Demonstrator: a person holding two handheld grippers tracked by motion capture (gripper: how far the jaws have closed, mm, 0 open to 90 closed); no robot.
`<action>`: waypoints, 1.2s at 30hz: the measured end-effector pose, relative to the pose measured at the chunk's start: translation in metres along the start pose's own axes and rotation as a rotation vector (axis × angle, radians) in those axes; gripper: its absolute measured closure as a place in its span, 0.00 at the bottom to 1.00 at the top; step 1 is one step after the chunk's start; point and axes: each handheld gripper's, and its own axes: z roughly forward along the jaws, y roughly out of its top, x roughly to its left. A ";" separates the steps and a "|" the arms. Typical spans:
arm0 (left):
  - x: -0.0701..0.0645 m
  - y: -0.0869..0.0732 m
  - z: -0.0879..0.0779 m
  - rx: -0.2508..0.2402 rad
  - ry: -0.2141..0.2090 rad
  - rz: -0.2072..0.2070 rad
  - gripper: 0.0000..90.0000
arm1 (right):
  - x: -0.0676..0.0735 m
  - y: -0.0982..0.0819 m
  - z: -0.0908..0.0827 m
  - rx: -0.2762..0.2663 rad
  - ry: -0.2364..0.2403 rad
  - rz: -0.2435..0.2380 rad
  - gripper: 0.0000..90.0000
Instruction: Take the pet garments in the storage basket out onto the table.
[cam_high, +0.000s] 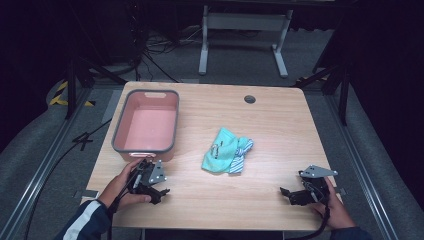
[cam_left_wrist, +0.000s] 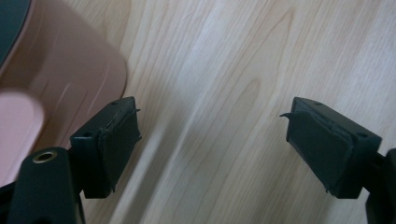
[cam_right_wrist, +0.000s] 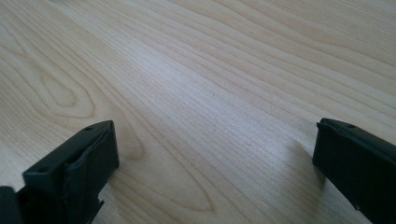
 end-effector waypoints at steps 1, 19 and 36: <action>0.002 -0.005 0.000 0.000 -0.005 -0.013 0.19 | 0.000 0.000 0.000 0.000 0.000 0.000 0.01; 0.021 -0.077 -0.001 -0.204 -0.102 -0.287 0.16 | 0.000 0.000 0.000 0.000 0.000 0.000 0.01; 0.021 -0.079 -0.002 -0.205 -0.097 -0.291 0.16 | 0.000 0.000 0.000 -0.001 -0.002 0.000 0.01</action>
